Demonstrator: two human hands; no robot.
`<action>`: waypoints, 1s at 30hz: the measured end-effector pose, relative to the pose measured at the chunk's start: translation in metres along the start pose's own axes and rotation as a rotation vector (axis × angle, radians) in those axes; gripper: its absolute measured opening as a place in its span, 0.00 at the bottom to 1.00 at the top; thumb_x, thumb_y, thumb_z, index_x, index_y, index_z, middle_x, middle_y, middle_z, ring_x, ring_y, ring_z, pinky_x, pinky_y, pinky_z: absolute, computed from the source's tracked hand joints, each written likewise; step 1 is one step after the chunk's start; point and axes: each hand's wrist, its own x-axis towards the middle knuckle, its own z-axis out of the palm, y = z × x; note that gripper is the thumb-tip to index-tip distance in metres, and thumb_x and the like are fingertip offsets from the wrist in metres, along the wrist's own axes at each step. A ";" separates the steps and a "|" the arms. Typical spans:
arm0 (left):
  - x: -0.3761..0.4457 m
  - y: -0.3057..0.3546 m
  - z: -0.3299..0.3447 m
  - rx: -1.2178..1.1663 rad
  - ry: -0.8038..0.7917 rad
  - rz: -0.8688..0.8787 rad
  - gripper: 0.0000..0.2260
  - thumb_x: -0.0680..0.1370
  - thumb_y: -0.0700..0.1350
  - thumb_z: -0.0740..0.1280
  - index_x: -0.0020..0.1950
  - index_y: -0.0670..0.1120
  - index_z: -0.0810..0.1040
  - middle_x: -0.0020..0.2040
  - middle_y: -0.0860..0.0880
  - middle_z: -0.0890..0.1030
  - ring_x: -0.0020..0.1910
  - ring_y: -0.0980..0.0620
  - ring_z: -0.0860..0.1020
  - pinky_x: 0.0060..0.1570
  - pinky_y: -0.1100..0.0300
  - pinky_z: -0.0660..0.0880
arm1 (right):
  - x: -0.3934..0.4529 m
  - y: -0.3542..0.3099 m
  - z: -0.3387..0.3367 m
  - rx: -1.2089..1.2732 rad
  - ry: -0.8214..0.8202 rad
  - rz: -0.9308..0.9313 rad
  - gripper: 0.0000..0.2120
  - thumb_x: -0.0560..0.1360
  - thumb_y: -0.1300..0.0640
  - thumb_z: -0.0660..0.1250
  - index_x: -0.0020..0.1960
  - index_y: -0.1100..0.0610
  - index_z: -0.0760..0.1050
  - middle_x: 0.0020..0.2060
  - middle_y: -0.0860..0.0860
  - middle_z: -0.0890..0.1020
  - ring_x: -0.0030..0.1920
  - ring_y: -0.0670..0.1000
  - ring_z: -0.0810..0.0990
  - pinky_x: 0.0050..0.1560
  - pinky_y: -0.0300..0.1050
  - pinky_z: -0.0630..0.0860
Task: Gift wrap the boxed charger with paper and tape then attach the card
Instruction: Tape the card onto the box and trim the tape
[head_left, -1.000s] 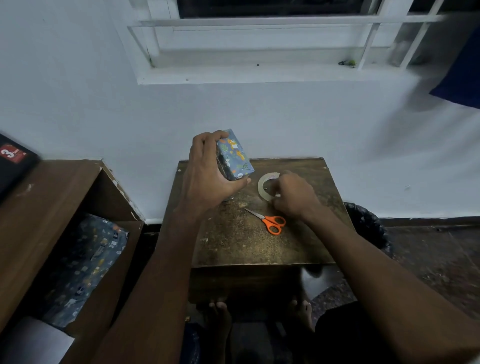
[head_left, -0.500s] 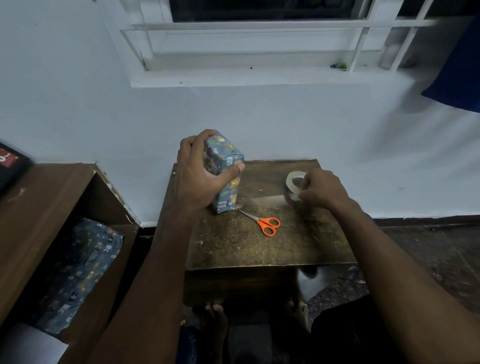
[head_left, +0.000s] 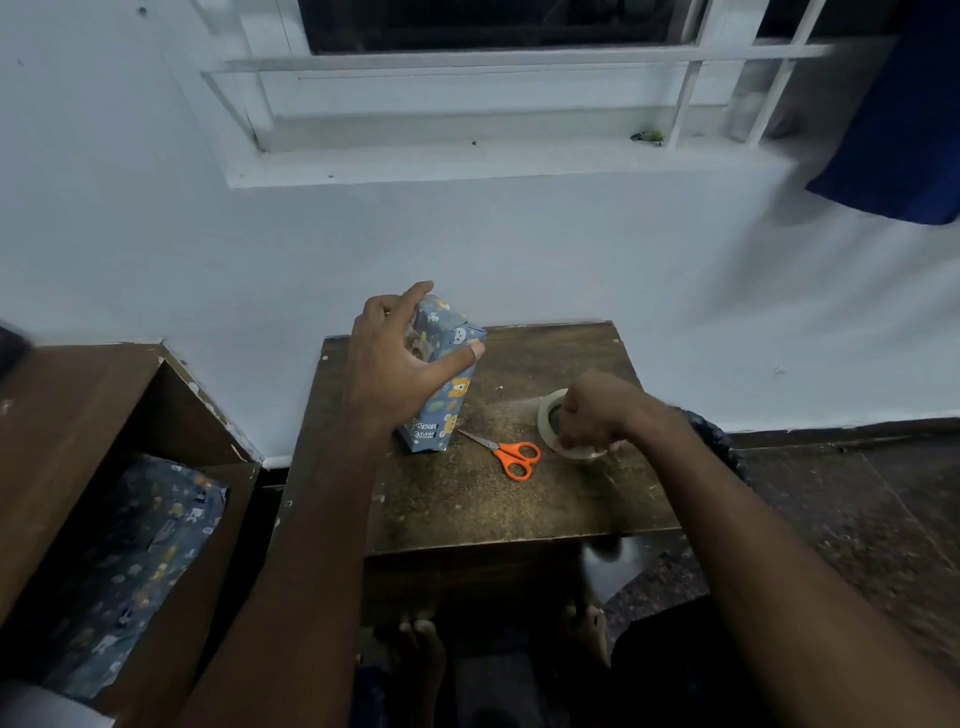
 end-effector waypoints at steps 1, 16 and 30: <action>0.000 0.000 0.001 0.001 -0.007 -0.005 0.39 0.69 0.70 0.77 0.78 0.60 0.72 0.65 0.50 0.73 0.67 0.51 0.75 0.66 0.54 0.72 | 0.000 0.004 -0.004 0.061 0.001 0.006 0.09 0.71 0.56 0.73 0.36 0.60 0.83 0.32 0.55 0.85 0.32 0.54 0.85 0.33 0.48 0.83; 0.001 -0.005 -0.004 -0.037 -0.057 -0.043 0.39 0.69 0.72 0.73 0.78 0.60 0.71 0.65 0.49 0.73 0.67 0.49 0.75 0.66 0.52 0.74 | 0.031 0.037 -0.002 0.295 0.326 0.061 0.07 0.70 0.55 0.76 0.38 0.56 0.80 0.38 0.52 0.83 0.43 0.55 0.82 0.35 0.43 0.71; -0.001 -0.010 -0.007 -0.097 -0.096 0.002 0.37 0.70 0.70 0.73 0.77 0.60 0.72 0.66 0.49 0.74 0.67 0.50 0.75 0.66 0.54 0.72 | 0.035 0.029 0.001 0.138 0.190 -0.079 0.06 0.74 0.54 0.74 0.38 0.52 0.81 0.39 0.49 0.84 0.44 0.51 0.81 0.41 0.43 0.72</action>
